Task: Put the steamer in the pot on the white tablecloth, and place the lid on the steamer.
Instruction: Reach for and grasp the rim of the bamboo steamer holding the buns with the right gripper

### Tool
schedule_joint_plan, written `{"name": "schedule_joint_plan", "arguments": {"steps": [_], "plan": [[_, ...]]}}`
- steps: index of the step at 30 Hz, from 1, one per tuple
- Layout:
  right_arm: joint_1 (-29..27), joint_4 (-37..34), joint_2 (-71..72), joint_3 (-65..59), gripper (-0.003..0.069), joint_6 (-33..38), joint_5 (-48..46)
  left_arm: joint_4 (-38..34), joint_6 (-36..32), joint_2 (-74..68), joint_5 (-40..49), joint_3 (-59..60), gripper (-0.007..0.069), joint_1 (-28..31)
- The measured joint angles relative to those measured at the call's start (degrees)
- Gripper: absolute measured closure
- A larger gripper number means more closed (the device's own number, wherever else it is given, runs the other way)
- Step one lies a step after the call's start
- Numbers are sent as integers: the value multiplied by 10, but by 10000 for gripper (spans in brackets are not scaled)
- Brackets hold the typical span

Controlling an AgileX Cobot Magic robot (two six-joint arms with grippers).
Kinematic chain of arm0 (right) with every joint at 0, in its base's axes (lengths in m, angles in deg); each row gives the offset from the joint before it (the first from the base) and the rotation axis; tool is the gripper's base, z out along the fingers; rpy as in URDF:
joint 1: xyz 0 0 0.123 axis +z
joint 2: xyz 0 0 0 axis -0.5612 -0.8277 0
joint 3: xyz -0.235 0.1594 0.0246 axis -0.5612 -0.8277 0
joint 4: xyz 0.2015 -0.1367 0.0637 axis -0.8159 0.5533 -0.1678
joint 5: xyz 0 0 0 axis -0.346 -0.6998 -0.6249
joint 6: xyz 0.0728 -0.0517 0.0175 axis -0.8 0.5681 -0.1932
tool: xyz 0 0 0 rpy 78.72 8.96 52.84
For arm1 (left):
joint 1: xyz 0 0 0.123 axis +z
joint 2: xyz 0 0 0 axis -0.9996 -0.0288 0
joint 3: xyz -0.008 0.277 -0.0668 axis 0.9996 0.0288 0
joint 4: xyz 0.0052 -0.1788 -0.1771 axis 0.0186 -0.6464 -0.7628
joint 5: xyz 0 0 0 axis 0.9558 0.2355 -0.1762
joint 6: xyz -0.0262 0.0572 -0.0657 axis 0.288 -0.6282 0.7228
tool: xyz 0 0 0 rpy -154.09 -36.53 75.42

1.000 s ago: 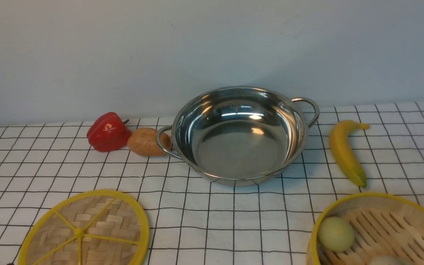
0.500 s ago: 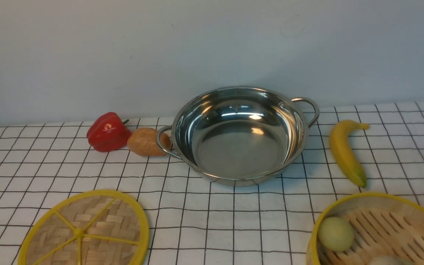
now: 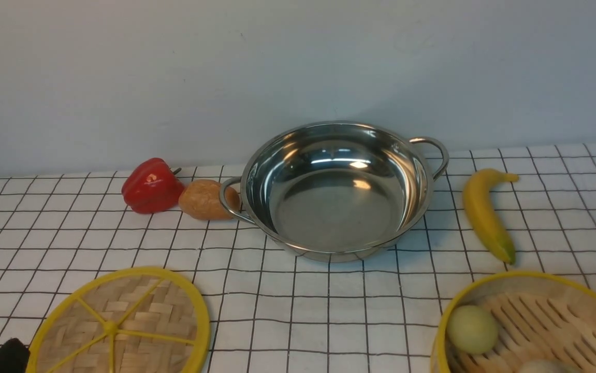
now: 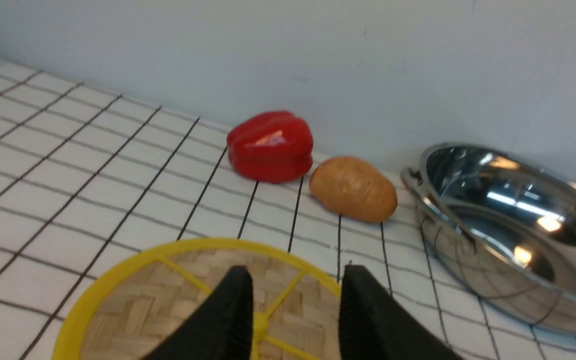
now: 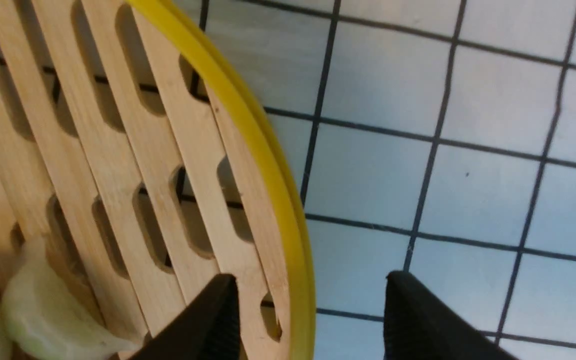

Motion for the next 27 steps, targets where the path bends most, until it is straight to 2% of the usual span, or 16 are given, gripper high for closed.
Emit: {"name": "schedule_joint_plan", "arguments": {"steps": [6,13,17,19,20,21,22,27], "plan": [[0,0,-40,0,309,-1,10,2,-41,-65,-16,0,382,0],[0,1,-62,1,360,-1,17,2,-47,-79,-22,0,382,0],[0,0,-83,3,414,-2,17,2,-48,-79,-26,0,382,0],[0,-1,-85,5,466,-2,16,2,-50,-79,-26,0,382,0],[0,0,-85,6,505,-2,16,2,-50,-79,-26,0,382,0],[0,1,-85,8,586,-2,13,2,-51,-79,-26,0,382,0],[0,0,-85,12,610,-3,5,2,-51,-79,-26,0,382,0],[1,2,-85,48,606,-4,-52,2,-51,-79,-26,0,382,0]]}}
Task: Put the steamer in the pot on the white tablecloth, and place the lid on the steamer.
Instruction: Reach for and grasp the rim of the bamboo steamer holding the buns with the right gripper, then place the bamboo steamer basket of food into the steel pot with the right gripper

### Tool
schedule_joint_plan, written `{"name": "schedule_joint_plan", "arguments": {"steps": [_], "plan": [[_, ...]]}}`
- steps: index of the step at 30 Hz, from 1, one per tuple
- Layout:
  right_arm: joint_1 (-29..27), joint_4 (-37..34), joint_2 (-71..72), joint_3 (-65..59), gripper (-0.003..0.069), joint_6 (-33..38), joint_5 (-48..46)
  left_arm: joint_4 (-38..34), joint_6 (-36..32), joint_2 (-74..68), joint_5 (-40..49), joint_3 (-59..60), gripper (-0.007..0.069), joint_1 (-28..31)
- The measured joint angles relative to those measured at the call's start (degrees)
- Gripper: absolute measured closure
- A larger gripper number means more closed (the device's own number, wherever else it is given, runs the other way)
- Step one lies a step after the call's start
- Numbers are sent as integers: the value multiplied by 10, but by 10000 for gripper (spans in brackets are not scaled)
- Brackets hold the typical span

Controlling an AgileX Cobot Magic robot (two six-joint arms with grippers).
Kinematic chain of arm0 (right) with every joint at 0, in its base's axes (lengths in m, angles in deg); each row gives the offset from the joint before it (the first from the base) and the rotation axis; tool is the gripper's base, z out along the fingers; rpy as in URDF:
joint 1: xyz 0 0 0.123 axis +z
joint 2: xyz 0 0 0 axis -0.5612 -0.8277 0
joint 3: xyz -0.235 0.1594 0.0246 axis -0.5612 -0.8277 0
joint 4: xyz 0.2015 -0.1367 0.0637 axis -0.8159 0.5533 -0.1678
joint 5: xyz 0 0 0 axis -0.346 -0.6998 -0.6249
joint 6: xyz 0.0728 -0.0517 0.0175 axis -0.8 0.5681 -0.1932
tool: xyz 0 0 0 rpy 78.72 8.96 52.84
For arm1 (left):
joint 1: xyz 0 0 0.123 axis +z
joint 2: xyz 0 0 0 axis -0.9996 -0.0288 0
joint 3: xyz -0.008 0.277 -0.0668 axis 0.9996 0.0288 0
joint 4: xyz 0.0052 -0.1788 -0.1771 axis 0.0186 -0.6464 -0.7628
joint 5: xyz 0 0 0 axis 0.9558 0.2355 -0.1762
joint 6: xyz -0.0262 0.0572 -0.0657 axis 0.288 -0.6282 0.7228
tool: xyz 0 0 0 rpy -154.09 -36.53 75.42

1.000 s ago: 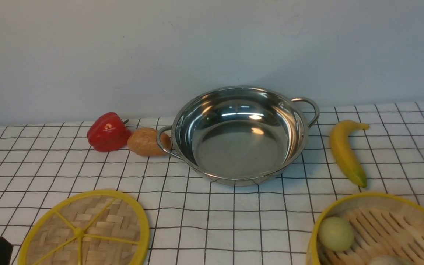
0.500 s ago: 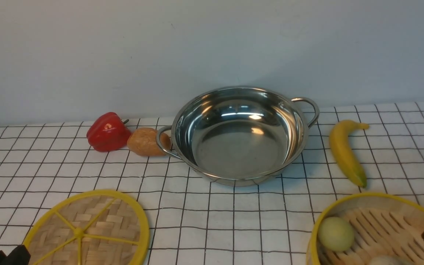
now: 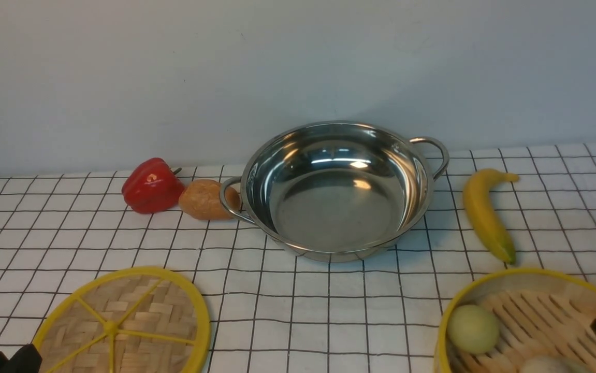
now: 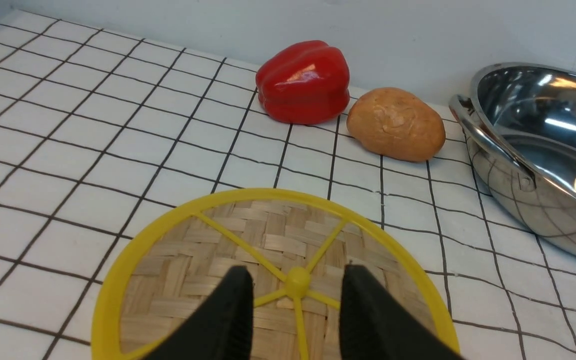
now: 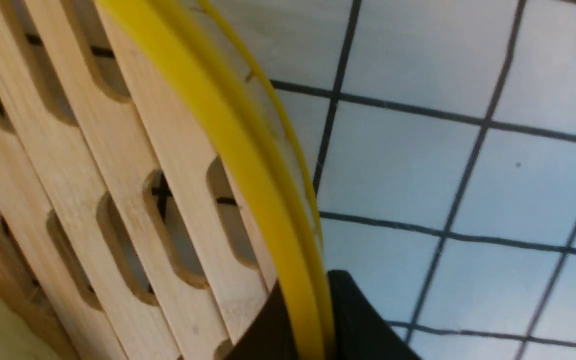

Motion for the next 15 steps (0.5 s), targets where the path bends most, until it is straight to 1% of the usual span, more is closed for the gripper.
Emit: {"name": "schedule_joint_plan", "arguments": {"steps": [4,7,8,11,12,13,15], "plan": [[0,8,0,67,605,11,-88,0,0,0,0,0,382,0],[0,-7,0,138,605,42,-148,0,0,0,0,0,382,0],[0,-8,0,142,605,42,-149,0,0,0,0,0,382,0],[0,-40,0,221,605,65,-157,0,0,0,0,0,382,0],[0,-43,0,225,605,66,-157,0,0,0,0,0,382,0],[0,-75,0,261,605,80,-157,0,0,0,0,0,382,0],[0,-118,-8,297,605,96,-160,0,0,0,1,0,382,0]]}}
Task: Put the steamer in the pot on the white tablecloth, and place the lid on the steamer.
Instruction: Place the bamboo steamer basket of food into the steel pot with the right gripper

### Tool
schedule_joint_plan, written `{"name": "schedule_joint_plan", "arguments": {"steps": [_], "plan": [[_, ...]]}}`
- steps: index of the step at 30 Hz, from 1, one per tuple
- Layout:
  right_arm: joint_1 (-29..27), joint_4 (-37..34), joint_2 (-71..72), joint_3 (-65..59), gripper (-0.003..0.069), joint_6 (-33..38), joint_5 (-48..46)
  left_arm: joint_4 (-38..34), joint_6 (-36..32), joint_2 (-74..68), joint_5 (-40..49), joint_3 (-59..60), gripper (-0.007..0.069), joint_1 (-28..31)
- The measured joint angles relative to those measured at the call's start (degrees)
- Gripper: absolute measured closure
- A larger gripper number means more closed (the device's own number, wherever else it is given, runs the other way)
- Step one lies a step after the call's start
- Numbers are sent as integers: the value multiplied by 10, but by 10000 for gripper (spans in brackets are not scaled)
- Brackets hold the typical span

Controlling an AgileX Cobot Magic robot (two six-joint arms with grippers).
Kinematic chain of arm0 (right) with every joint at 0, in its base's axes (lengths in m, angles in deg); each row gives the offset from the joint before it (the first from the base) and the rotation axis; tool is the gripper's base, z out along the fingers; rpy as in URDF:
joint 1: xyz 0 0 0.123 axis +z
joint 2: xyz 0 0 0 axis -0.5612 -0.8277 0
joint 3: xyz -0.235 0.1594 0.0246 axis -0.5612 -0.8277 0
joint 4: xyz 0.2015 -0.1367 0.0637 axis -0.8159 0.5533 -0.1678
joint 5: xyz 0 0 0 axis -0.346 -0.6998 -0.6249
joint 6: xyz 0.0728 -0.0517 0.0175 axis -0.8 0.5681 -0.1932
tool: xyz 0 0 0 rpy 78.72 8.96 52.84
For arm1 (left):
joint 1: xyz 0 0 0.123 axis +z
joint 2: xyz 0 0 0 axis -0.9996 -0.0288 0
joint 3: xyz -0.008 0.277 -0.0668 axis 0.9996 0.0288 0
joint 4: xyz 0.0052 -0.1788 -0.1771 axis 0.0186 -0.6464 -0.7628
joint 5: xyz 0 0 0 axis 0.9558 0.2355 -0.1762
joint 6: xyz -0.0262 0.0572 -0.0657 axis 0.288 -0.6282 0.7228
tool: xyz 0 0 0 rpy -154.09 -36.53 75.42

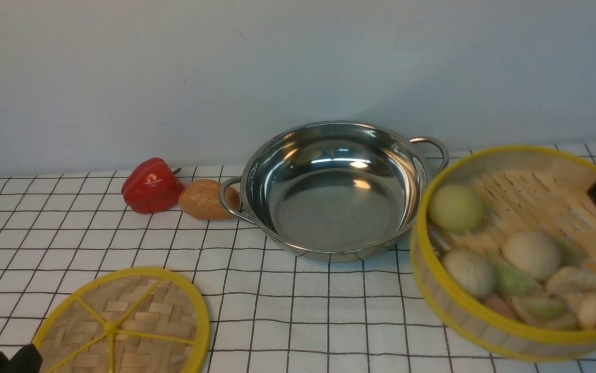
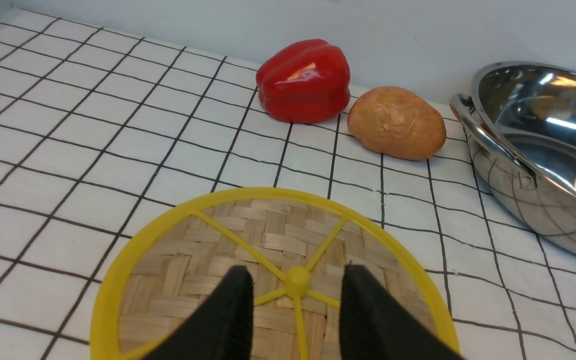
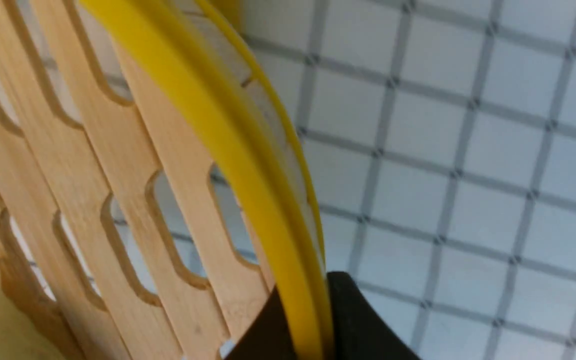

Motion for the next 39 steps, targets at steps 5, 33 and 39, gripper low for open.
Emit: {"name": "schedule_joint_plan", "arguments": {"steps": [5,33,39], "plan": [[21,-43,-47,92,605,13,-6,0,0,0,4,0,382,0],[160,-48,-547,676,605,41,-10,-1,0,0,10,0,382,0],[160,-34,-558,678,605,36,-11,-1,0,0,10,0,382,0]]}}
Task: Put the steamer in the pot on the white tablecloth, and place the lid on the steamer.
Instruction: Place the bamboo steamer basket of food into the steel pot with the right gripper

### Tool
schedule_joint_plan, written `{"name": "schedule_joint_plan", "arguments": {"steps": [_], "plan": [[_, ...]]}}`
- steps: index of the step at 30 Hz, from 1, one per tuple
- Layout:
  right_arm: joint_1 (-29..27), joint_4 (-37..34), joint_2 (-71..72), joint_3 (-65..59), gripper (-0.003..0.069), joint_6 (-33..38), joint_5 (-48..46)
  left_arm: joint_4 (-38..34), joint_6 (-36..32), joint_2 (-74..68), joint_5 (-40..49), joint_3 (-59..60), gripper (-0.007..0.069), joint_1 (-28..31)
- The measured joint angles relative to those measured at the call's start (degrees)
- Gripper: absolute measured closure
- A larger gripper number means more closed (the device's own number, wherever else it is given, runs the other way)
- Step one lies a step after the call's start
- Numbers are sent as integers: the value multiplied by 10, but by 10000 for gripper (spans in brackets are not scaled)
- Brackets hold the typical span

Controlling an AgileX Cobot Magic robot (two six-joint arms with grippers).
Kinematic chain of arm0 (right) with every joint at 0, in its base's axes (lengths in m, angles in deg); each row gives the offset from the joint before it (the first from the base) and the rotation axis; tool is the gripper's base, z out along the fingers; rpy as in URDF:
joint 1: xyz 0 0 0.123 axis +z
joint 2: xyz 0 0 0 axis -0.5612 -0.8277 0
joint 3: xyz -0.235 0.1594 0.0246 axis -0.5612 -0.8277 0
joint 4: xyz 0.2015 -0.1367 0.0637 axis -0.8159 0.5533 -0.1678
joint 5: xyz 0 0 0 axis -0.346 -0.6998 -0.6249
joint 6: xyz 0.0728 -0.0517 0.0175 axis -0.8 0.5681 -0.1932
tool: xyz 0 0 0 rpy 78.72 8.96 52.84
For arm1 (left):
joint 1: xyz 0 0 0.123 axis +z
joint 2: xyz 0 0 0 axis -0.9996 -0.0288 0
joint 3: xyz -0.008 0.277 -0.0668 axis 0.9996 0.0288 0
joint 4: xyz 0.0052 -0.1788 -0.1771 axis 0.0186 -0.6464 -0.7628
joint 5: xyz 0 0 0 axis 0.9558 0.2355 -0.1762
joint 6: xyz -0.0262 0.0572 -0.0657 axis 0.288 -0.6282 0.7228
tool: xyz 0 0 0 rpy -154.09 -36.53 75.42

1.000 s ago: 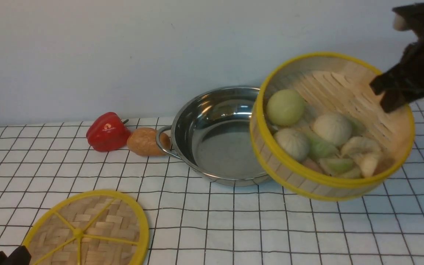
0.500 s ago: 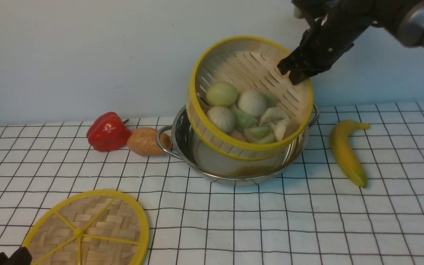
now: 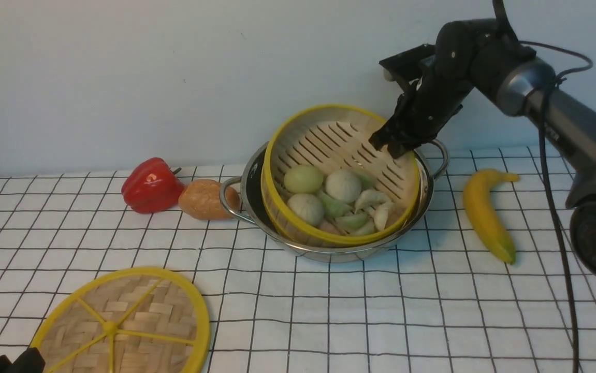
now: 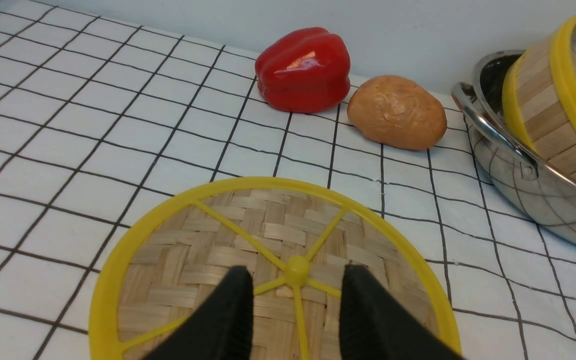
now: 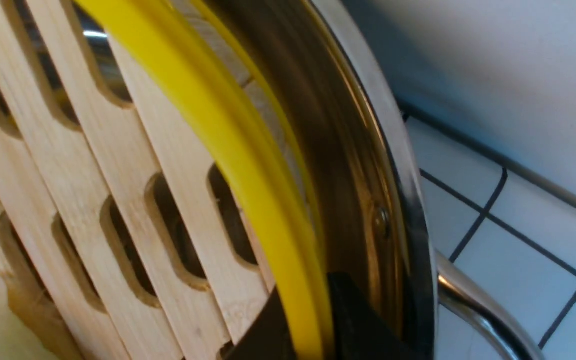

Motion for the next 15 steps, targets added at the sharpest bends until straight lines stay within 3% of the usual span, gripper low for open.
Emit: {"name": "schedule_joint_plan", "arguments": {"steps": [7,11,13,15], "plan": [[0,10,0,0,592,5,1,0,0,0,0,0,382,0],[0,-2,1,3,496,24,5,0,0,0,0,0,382,0],[0,-10,1,5,384,32,5,0,0,0,0,0,382,0],[0,-12,1,5,348,33,5,0,0,0,0,0,382,0]]}}
